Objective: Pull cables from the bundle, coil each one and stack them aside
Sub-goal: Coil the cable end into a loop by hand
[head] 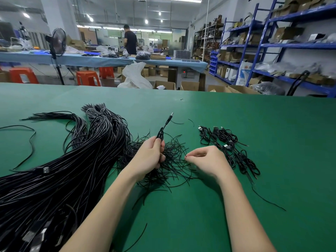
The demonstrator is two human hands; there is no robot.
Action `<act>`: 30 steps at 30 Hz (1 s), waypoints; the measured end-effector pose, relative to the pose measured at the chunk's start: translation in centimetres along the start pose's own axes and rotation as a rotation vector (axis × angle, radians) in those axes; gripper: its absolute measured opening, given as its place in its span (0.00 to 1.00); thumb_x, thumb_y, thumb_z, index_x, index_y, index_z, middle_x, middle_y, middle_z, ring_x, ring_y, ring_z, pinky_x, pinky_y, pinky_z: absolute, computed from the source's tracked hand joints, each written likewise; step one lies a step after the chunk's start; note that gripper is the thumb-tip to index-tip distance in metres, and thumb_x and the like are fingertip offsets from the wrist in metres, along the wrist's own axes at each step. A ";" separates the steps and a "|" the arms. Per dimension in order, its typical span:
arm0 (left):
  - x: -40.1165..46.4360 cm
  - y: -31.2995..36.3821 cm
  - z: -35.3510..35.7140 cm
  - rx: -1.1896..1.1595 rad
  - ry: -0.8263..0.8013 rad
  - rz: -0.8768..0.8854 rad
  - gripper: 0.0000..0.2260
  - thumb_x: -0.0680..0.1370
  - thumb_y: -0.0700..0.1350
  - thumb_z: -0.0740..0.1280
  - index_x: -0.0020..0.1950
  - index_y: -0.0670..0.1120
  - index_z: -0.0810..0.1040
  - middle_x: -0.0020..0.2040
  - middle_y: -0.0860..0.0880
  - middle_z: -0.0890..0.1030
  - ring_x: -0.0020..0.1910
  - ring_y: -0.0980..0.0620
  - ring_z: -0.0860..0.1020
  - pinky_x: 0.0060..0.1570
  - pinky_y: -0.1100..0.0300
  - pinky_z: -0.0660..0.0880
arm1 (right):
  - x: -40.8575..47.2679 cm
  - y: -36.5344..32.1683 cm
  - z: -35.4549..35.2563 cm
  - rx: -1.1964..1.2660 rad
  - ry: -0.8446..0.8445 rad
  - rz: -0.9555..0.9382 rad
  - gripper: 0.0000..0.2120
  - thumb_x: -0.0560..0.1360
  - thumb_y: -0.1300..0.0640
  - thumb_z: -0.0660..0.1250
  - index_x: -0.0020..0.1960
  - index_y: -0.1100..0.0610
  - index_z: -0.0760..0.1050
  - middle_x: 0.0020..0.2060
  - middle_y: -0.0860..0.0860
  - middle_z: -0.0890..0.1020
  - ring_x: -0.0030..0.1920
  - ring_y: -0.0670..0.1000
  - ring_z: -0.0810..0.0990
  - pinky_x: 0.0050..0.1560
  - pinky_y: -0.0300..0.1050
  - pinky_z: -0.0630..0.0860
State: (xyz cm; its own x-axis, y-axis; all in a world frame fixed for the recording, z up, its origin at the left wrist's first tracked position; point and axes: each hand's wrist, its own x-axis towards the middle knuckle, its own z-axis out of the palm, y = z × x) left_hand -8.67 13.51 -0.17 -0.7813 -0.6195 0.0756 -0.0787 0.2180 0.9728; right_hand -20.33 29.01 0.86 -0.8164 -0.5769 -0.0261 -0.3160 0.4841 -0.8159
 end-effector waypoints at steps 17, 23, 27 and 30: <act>-0.4 0.1 1.2 0.369 -0.034 0.223 0.12 0.86 0.46 0.53 0.45 0.50 0.70 0.40 0.55 0.75 0.39 0.58 0.73 0.45 0.65 0.71 | -1.0 -3.3 1.4 0.470 -0.216 -0.036 0.06 0.75 0.54 0.73 0.40 0.54 0.85 0.27 0.42 0.78 0.24 0.41 0.69 0.24 0.32 0.61; -0.6 0.4 1.3 0.421 -0.015 0.235 0.11 0.83 0.43 0.55 0.42 0.49 0.69 0.37 0.53 0.75 0.33 0.61 0.71 0.34 0.68 0.66 | -0.9 -3.3 2.0 0.447 -0.099 -0.001 0.07 0.72 0.56 0.73 0.35 0.54 0.83 0.27 0.45 0.78 0.24 0.44 0.67 0.23 0.34 0.61; -0.7 0.5 1.4 0.433 -0.011 0.243 0.11 0.84 0.43 0.53 0.42 0.49 0.67 0.38 0.51 0.76 0.34 0.58 0.71 0.33 0.68 0.67 | -0.9 -3.3 2.3 0.485 -0.108 0.011 0.06 0.73 0.56 0.74 0.39 0.55 0.83 0.27 0.45 0.80 0.23 0.43 0.69 0.23 0.34 0.62; -0.7 0.4 1.4 0.434 -0.011 0.235 0.12 0.84 0.44 0.53 0.42 0.47 0.67 0.38 0.51 0.75 0.34 0.57 0.70 0.32 0.67 0.66 | -0.8 -3.2 2.4 0.491 -0.111 0.015 0.05 0.73 0.56 0.73 0.40 0.56 0.84 0.28 0.45 0.80 0.23 0.43 0.72 0.23 0.33 0.64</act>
State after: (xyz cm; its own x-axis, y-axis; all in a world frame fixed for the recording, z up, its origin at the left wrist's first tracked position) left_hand -9.01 15.06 -0.14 -0.8152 -0.5083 0.2776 -0.1479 0.6462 0.7487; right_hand -17.54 26.34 2.10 -0.7547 -0.6512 -0.0794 -0.0180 0.1416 -0.9898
